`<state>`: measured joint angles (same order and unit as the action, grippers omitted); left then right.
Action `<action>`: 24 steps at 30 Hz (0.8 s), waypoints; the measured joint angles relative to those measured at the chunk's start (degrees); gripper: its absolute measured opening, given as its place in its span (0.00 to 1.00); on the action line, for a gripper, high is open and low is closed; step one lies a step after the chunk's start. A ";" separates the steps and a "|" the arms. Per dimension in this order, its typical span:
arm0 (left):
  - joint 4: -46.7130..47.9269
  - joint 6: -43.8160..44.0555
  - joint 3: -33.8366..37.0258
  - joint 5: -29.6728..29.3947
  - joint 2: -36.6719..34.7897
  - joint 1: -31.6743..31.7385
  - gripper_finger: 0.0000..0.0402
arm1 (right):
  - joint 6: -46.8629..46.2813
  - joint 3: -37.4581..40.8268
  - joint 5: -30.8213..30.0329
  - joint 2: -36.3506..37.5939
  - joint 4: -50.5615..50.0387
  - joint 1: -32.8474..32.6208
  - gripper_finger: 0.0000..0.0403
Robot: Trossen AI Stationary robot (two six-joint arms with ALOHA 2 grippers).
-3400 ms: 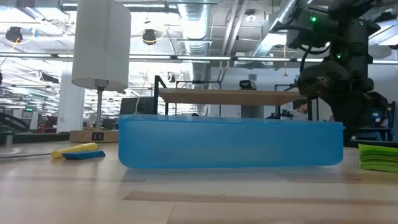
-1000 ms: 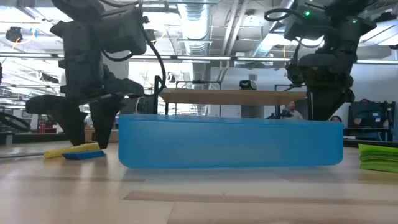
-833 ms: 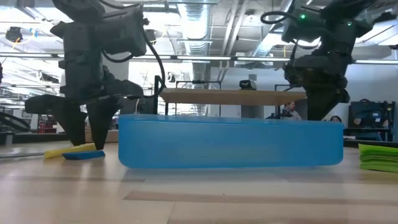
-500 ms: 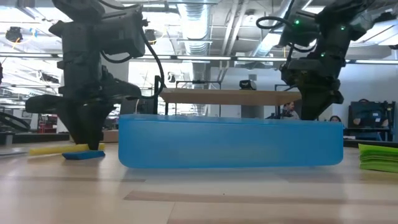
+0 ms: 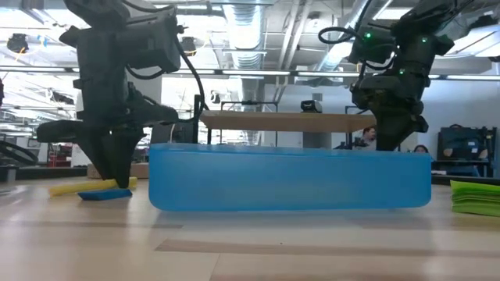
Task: Pack school essentials
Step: Put the yellow pen into the blue supply box
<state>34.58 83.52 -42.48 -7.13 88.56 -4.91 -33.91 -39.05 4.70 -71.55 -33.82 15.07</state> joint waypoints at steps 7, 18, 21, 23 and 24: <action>4.58 0.39 0.15 -1.33 -3.64 0.10 0.02 | 1.03 0.00 0.21 0.00 0.00 1.65 0.20; 3.28 -4.42 -0.04 -0.01 -12.48 0.02 0.02 | 1.41 0.00 0.40 0.00 0.26 2.37 0.20; -1.75 -8.19 -0.11 0.23 -14.53 0.02 0.02 | 1.39 0.00 0.40 0.00 0.63 2.36 0.20; -6.09 -10.80 -0.30 0.26 -15.14 0.00 0.02 | 1.14 0.00 0.38 0.00 1.09 2.37 0.20; -7.48 -11.77 -0.83 0.28 -15.15 0.00 0.02 | 1.10 0.00 0.38 0.00 1.31 2.39 0.20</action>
<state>27.10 71.76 -43.31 -6.85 73.41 -4.91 -32.81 -39.05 5.08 -71.55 -32.51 17.45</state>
